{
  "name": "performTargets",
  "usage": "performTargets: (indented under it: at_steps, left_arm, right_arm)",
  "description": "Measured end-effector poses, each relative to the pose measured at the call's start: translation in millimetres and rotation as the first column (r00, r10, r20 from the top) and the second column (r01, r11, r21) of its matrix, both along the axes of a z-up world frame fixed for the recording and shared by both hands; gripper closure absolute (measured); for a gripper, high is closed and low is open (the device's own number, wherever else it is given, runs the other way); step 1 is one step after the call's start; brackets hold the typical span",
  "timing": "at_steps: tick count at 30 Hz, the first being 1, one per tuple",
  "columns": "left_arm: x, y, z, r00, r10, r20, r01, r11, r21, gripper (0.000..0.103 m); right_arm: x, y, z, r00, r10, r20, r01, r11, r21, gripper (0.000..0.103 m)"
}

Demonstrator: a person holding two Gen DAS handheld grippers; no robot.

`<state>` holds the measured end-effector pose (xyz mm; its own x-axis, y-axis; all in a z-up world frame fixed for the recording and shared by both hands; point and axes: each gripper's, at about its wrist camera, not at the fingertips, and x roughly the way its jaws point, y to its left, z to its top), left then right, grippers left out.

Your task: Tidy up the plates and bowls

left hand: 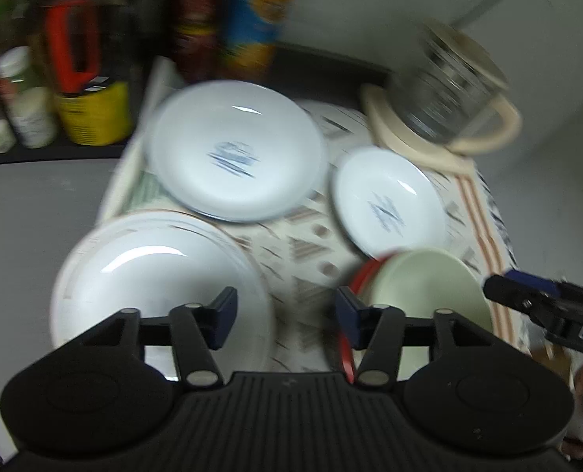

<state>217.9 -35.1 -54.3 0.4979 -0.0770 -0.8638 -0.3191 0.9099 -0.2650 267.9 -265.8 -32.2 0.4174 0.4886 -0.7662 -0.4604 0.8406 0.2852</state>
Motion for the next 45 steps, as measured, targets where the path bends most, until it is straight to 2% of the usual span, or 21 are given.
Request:
performTargets:
  at_steps: [3, 5, 12, 17, 26, 30, 40, 45]
  left_arm:
    - [-6, 17, 1, 0.998, 0.063, 0.012, -0.063, 0.998, 0.024, 0.034]
    - [-9, 27, 0, 0.995, 0.100, 0.013, -0.101, 0.994, 0.043, 0.032]
    - [-11, 55, -3, 0.981, 0.188, 0.038, -0.190, 0.980, 0.057, 0.032]
    - [0, 69, -6, 0.971, 0.231, 0.062, -0.235, 0.971, 0.049, 0.032]
    - [26, 85, -17, 0.963, 0.257, 0.088, -0.259, 0.966, 0.019, 0.032]
    - [36, 91, -32, 0.955, 0.288, 0.066, -0.289, 0.957, 0.019, 0.032]
    - [49, 102, -71, 0.929, 0.368, 0.049, -0.364, 0.929, -0.068, 0.034]
    - [58, 106, -81, 0.915, 0.401, 0.048, -0.396, 0.914, -0.086, 0.037]
  right_arm:
    - [6, 16, -1, 1.000, 0.023, -0.001, -0.023, 1.000, 0.006, 0.031]
    - [9, 26, -2, 0.999, 0.032, -0.002, -0.032, 0.999, 0.008, 0.022]
    - [21, 60, -6, 0.997, 0.072, -0.017, -0.072, 0.997, 0.025, 0.016]
    - [37, 74, -10, 0.997, 0.061, -0.044, -0.059, 0.997, 0.041, 0.016]
    - [66, 98, -15, 0.999, 0.018, -0.044, -0.018, 1.000, 0.010, 0.016]
    - [80, 112, -19, 0.998, 0.014, -0.054, -0.014, 1.000, 0.015, 0.017]
    - [129, 140, -57, 0.987, -0.026, -0.158, 0.029, 1.000, 0.012, 0.036]
    - [149, 149, -73, 0.985, -0.044, -0.167, 0.044, 0.999, -0.004, 0.039]
